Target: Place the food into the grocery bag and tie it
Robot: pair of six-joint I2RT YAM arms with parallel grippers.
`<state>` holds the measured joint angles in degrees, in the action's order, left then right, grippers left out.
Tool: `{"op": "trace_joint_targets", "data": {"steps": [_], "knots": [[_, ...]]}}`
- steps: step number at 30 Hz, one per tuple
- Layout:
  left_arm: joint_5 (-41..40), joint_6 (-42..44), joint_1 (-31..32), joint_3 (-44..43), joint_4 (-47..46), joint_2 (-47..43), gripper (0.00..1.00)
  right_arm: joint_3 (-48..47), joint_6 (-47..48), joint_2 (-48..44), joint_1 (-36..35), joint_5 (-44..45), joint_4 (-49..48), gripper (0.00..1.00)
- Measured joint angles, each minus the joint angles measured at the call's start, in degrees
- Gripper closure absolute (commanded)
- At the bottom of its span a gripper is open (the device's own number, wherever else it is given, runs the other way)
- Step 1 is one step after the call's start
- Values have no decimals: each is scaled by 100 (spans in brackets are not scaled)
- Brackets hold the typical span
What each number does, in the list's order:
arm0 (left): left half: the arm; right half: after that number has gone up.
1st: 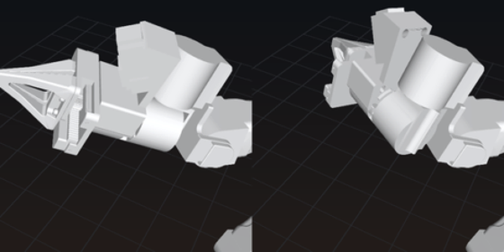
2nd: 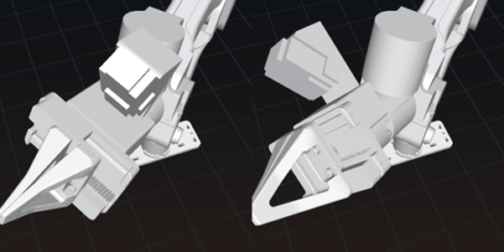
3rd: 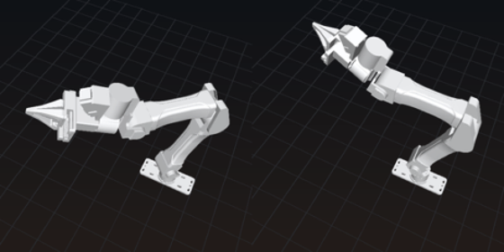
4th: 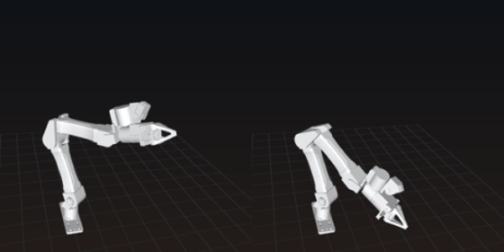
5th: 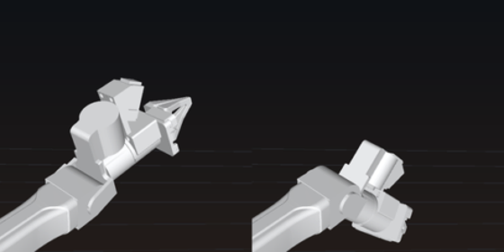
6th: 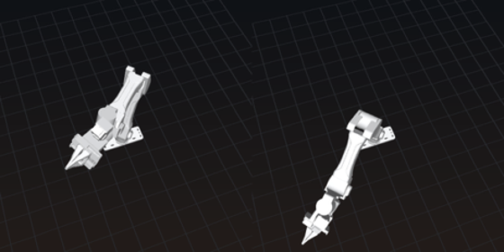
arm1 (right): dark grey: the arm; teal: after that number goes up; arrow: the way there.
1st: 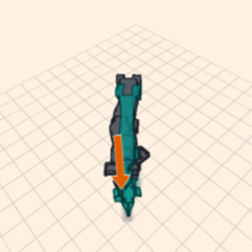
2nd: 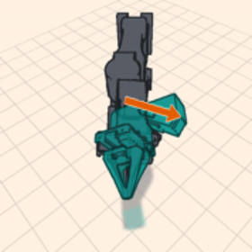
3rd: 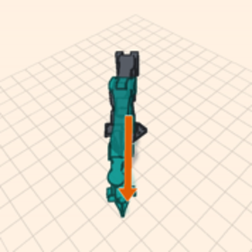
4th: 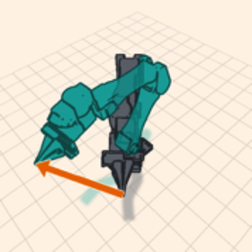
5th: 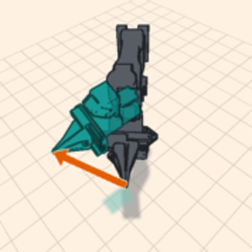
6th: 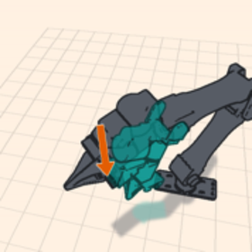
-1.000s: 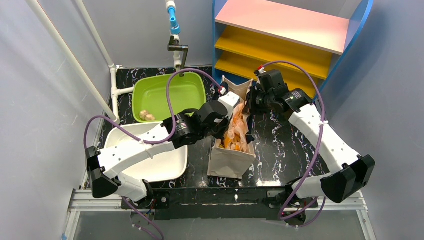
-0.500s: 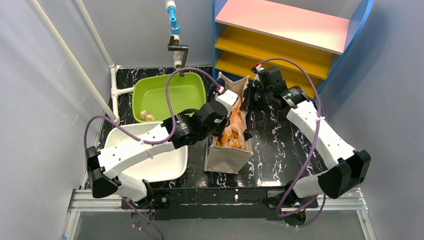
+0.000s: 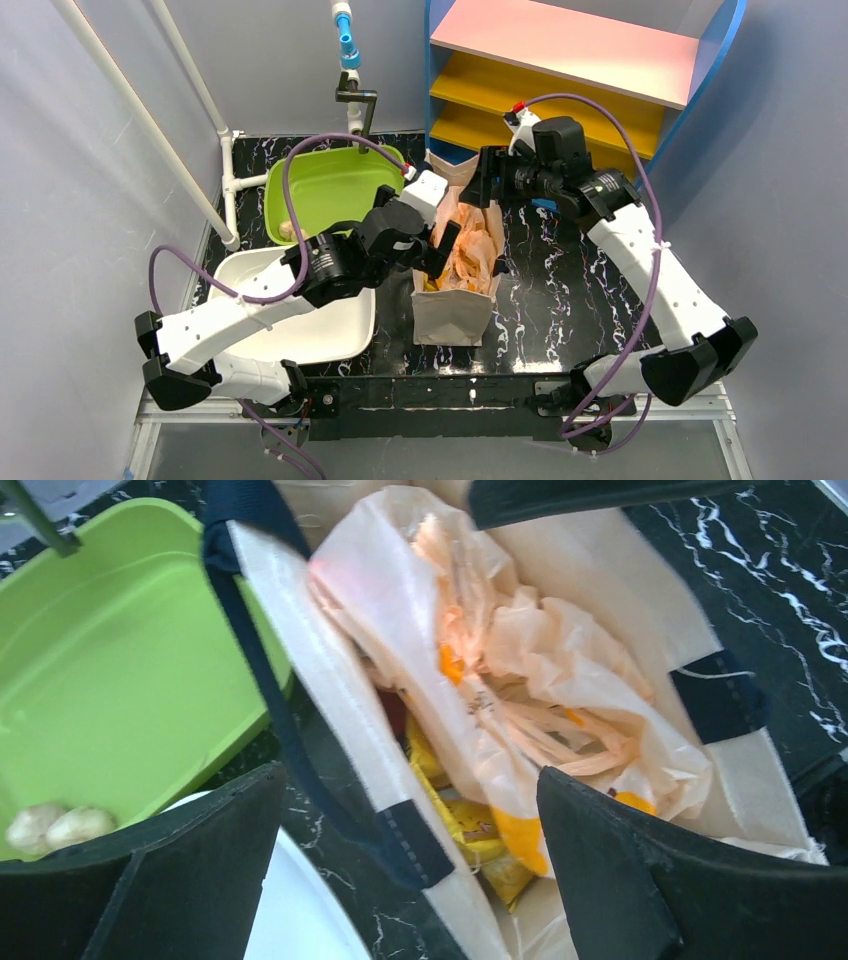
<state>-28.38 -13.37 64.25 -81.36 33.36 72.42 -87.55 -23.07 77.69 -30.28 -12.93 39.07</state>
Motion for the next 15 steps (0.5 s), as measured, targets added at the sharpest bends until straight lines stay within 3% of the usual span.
{"op": "trace_joint_targets", "data": {"steps": [7, 10, 15], "knots": [[-409, 229, -409, 136, 190, -380, 2, 35, -28, -859, 0, 332, 190, 20], [-378, 149, -1237, 673, -7, -778, 2, 260, -85, -1421, 0, 490, 229, 20], [-496, -46, -2769, 2531, -1014, -1606, 2, 935, -236, -2406, 0, 697, 446, 20]]}}
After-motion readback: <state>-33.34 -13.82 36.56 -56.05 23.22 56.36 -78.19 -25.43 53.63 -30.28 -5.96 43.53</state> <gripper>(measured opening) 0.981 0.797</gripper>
